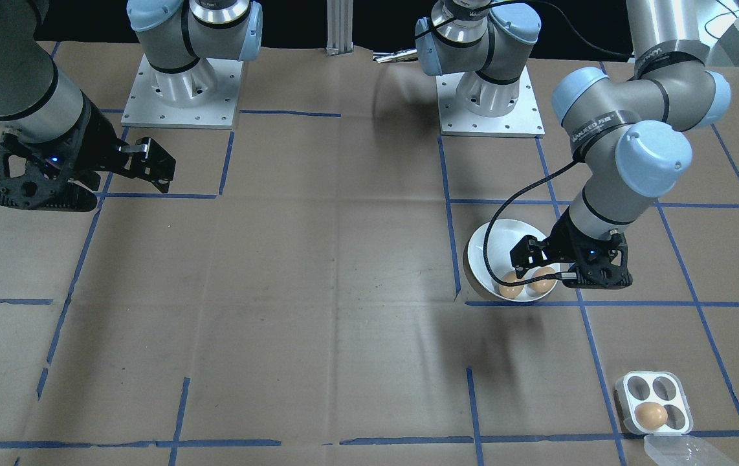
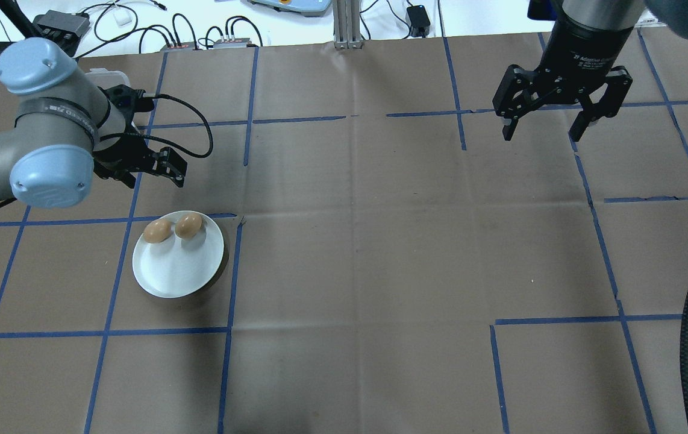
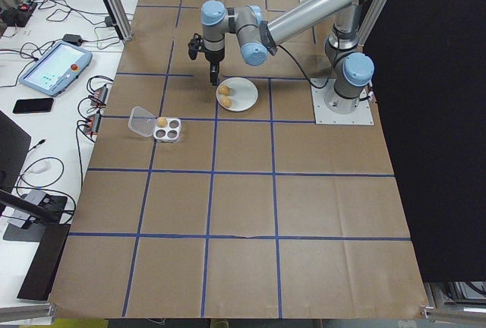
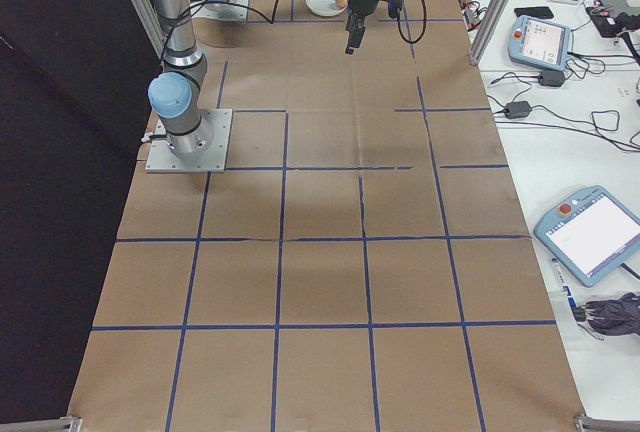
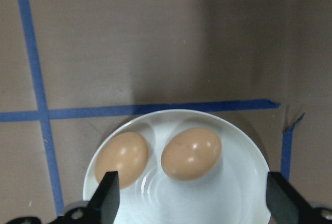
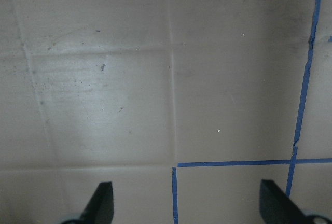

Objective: Place egg on plate

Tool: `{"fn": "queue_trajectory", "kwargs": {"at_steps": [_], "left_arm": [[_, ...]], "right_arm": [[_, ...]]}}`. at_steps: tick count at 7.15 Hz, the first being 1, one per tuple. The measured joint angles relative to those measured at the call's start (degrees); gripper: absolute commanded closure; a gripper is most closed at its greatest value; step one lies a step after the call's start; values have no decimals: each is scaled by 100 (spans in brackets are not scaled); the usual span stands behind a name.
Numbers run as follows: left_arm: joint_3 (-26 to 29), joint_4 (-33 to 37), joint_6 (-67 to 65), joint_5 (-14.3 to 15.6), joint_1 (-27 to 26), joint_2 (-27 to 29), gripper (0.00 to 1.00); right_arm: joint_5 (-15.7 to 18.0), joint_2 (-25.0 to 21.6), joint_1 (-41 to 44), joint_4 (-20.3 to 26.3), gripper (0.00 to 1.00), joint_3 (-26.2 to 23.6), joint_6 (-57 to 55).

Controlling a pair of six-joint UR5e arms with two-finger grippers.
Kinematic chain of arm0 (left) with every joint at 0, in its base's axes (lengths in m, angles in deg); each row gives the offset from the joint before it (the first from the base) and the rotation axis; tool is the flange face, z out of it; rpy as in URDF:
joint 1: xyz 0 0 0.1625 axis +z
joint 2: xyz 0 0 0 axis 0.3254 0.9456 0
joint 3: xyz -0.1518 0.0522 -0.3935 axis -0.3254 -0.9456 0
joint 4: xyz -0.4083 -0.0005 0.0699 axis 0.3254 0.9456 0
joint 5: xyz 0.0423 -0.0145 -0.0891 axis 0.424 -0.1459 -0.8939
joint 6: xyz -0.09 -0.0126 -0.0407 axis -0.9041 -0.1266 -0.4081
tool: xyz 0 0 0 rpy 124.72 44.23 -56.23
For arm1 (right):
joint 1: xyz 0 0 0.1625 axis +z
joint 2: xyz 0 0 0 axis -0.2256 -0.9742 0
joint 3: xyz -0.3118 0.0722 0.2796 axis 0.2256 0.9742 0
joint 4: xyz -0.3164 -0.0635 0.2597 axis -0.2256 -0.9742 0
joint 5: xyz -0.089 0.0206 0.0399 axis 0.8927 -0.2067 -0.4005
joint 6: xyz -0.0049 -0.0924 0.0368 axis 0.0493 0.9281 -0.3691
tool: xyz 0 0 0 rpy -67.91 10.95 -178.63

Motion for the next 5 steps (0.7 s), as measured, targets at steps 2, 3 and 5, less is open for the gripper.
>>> {"fn": "queue_trajectory", "kwargs": {"at_steps": [2, 3, 5], "left_arm": [[657, 392, 3, -18, 105, 37, 0], [1099, 472, 2, -39, 229, 268, 0], [2321, 755, 21, -44, 547, 1061, 0]], "right_arm": [[0, 0, 0, 0, 0, 0, 0], [0, 0, 0, 0, 0, 0, 0], [0, 1, 0, 0, 0, 0, 0]]}}
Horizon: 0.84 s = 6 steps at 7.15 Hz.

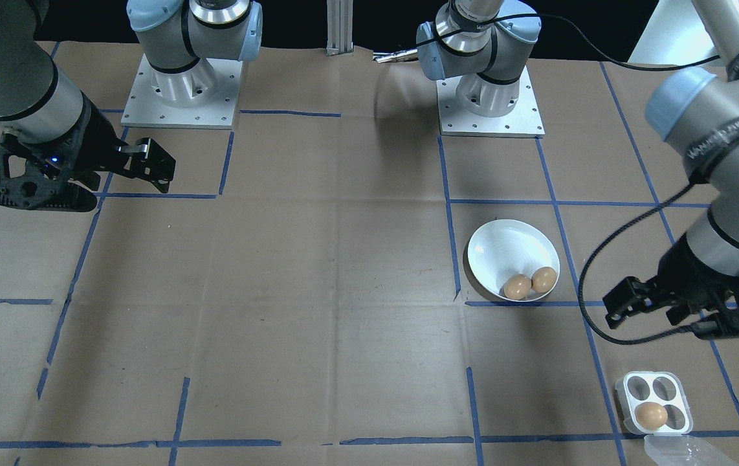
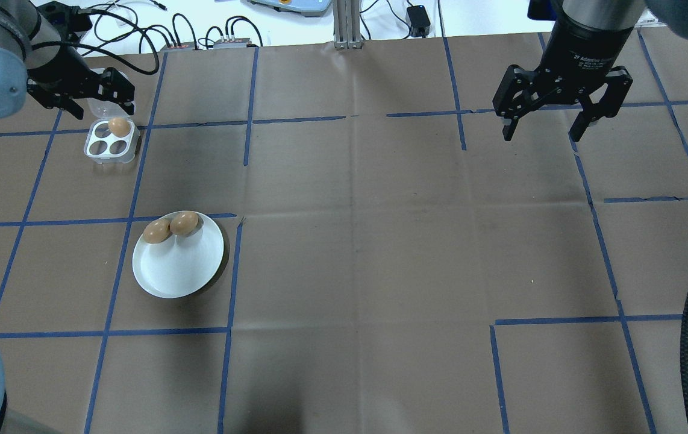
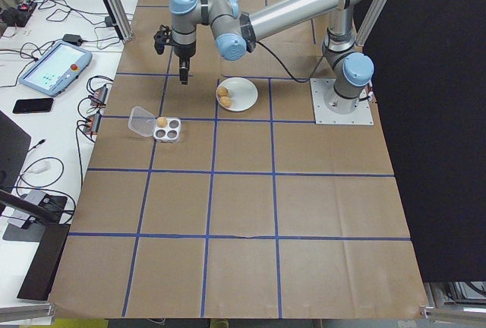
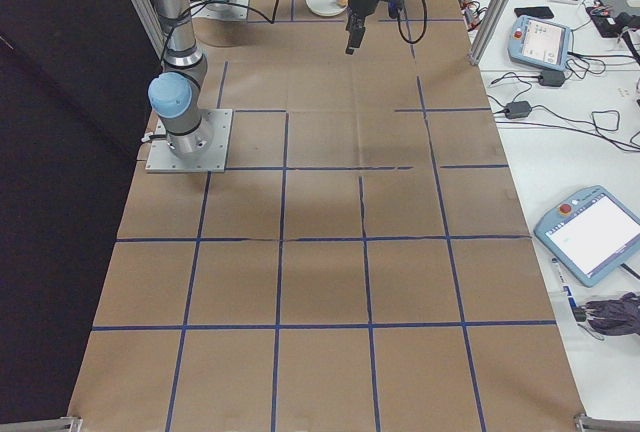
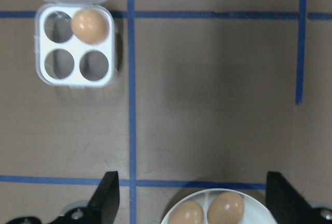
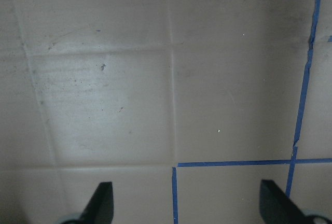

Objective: Place egg on plate

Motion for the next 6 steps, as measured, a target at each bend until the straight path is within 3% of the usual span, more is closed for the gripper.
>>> {"fn": "queue_trajectory", "kwargs": {"at_steps": [3, 4, 6], "left_arm": [[2176, 663, 562, 21, 307, 1604, 1], [2546, 744, 761, 19, 342, 1995, 4], [2510, 764, 1071, 7, 345, 2386, 6]], "right_arm": [[0, 0, 0, 0, 0, 0, 0], [0, 0, 0, 0, 0, 0, 0], [0, 0, 0, 0, 0, 0, 0]]}}
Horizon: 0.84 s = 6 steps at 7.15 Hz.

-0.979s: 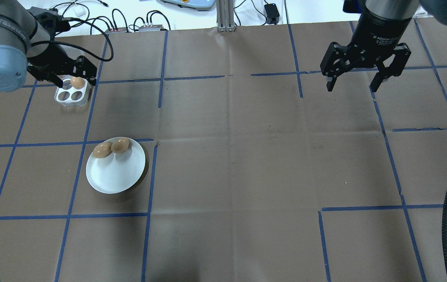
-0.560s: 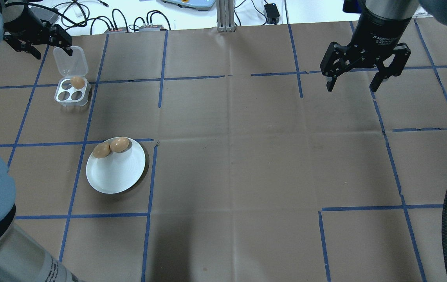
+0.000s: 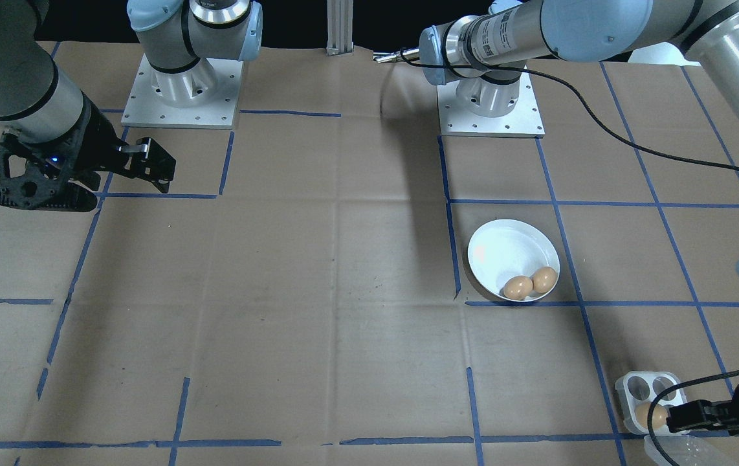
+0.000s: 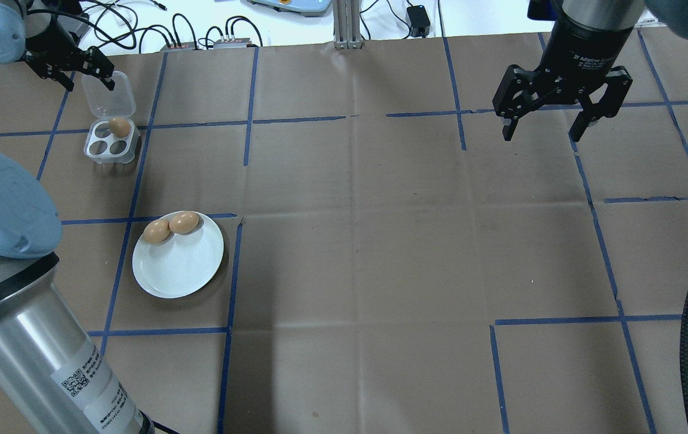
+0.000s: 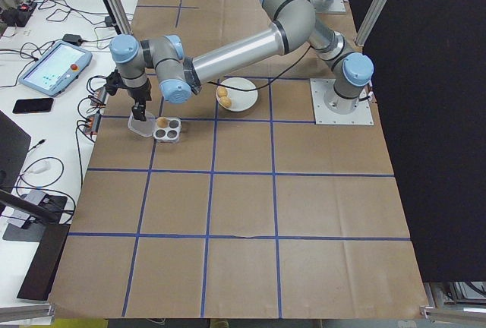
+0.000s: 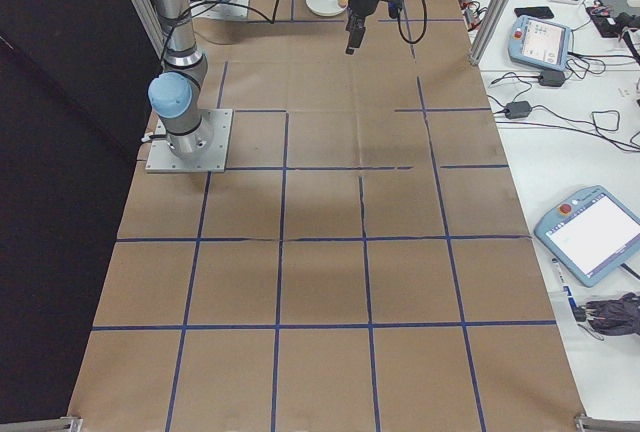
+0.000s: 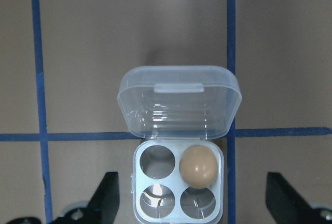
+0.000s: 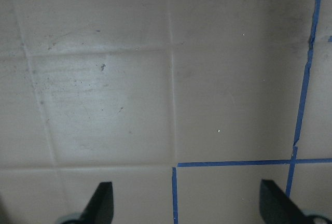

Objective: Place egg on plate

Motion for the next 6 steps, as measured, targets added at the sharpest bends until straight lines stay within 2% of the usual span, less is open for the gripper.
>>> {"fn": "queue_trajectory", "kwargs": {"at_steps": [1, 3, 5, 6], "left_arm": [[-311, -96, 76, 8, -5, 12, 2], [-886, -717, 152, 36, -1, -23, 2], [-1004, -942, 164, 46, 6, 19, 9], [-1007, -959, 163, 55, 7, 14, 16]], "right_arm": [[0, 0, 0, 0, 0, 0, 0], [0, 0, 0, 0, 0, 0, 0], [0, 0, 0, 0, 0, 0, 0], [0, 0, 0, 0, 0, 0, 0]]}}
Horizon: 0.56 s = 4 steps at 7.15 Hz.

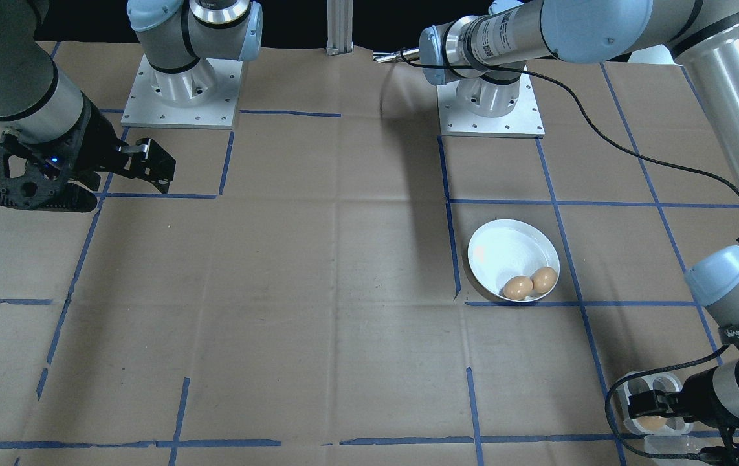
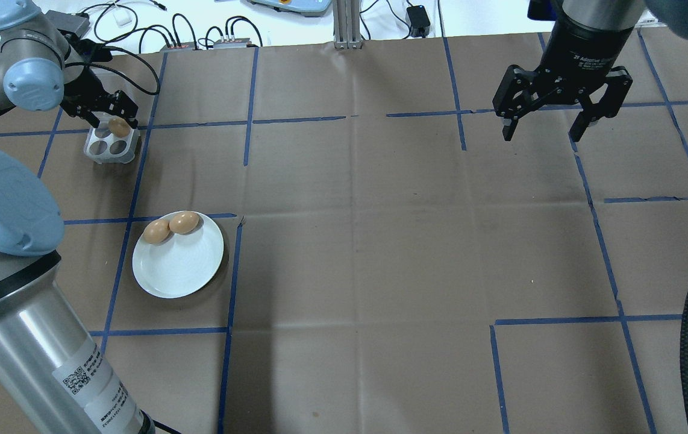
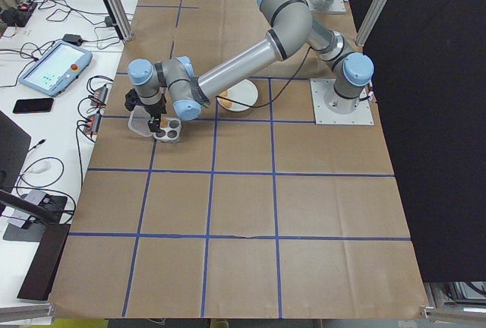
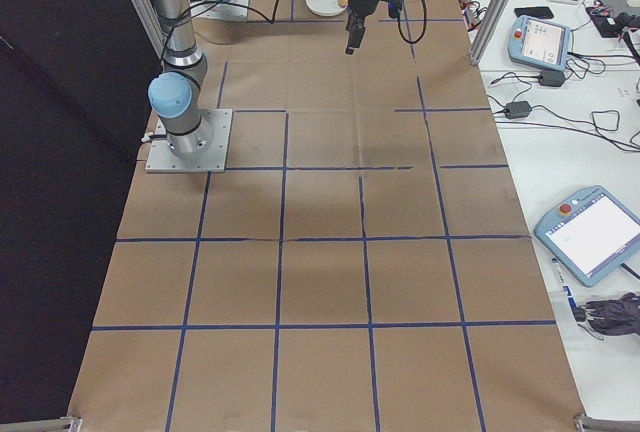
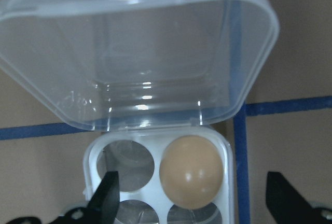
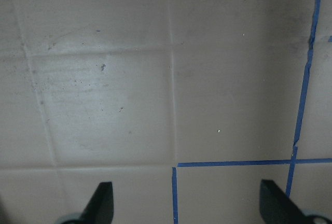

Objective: Place egg on plate

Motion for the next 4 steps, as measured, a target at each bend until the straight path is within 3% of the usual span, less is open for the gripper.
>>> {"fn": "queue_trajectory", "kwargs": {"at_steps": [1, 4], "left_arm": [[-3, 0, -4, 10, 0, -21, 29], [-17, 32, -8, 15, 8, -54, 53]], "right_arm": [[2, 0, 0, 0, 0, 0, 0], [1, 0, 0, 0, 0, 0, 0]]}}
